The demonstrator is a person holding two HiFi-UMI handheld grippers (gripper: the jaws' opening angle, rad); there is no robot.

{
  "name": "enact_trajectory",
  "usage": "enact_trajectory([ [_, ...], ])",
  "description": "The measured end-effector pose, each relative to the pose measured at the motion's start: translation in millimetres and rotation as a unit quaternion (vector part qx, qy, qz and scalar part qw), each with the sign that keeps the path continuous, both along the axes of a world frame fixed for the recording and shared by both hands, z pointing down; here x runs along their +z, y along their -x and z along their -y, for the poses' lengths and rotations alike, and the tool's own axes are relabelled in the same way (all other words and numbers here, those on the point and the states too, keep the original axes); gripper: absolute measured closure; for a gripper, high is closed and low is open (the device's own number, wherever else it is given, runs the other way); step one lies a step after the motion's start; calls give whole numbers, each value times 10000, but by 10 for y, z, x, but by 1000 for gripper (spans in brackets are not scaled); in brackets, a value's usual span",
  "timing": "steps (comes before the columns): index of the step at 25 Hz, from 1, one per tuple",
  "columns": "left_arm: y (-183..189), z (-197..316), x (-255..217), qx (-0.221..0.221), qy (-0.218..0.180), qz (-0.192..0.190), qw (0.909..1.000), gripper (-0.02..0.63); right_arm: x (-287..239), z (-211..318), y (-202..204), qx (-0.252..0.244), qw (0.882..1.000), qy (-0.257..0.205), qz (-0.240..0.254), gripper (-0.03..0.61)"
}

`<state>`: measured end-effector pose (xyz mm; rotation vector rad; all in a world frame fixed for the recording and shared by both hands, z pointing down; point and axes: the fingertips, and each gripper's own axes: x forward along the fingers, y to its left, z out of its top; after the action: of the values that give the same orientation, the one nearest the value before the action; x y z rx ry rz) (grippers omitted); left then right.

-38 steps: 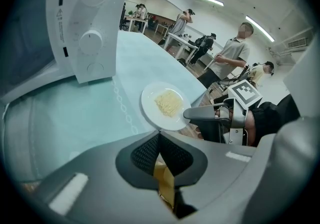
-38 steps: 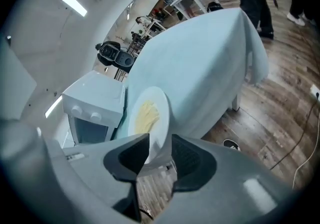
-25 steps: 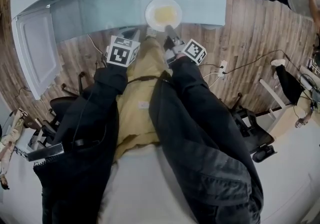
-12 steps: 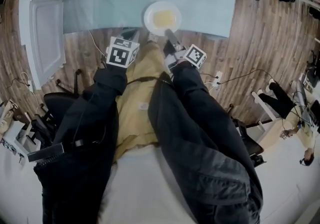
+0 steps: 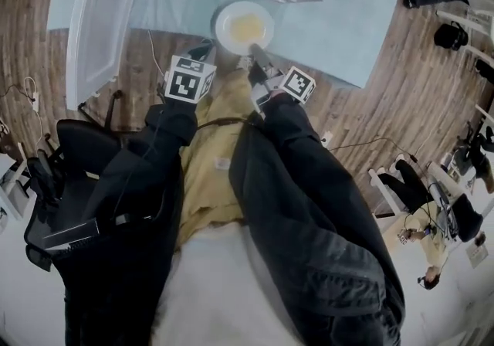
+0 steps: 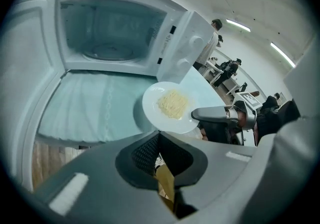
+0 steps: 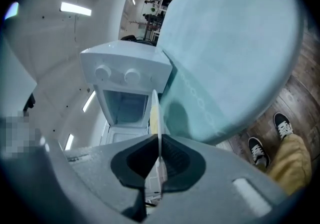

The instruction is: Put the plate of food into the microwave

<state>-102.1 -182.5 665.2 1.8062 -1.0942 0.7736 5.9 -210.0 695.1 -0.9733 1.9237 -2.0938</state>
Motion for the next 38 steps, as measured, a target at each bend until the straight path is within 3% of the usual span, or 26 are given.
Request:
enact_trajectory([
  [8, 545, -52, 58, -471, 58, -17, 9989, 615, -59, 194, 662, -424, 9990, -156, 57, 568],
  [14, 819, -52, 82, -629, 112, -36, 9979, 615, -181, 473, 1055, -409, 9984, -298, 270, 568],
  [24, 1187, -23, 145, -965, 214, -54, 9951, 615, -348, 1123, 1599, 45, 9967, -491, 650, 568],
  [28, 1231, -23, 160, -1004, 241, -79, 9946, 615, -368, 1382, 1703, 523, 9949, -416, 750, 568],
  [38, 1269, -36, 183, -1075, 282, -99, 9938, 615, -279, 1806, 1756, 1103, 9928, -293, 356, 569],
])
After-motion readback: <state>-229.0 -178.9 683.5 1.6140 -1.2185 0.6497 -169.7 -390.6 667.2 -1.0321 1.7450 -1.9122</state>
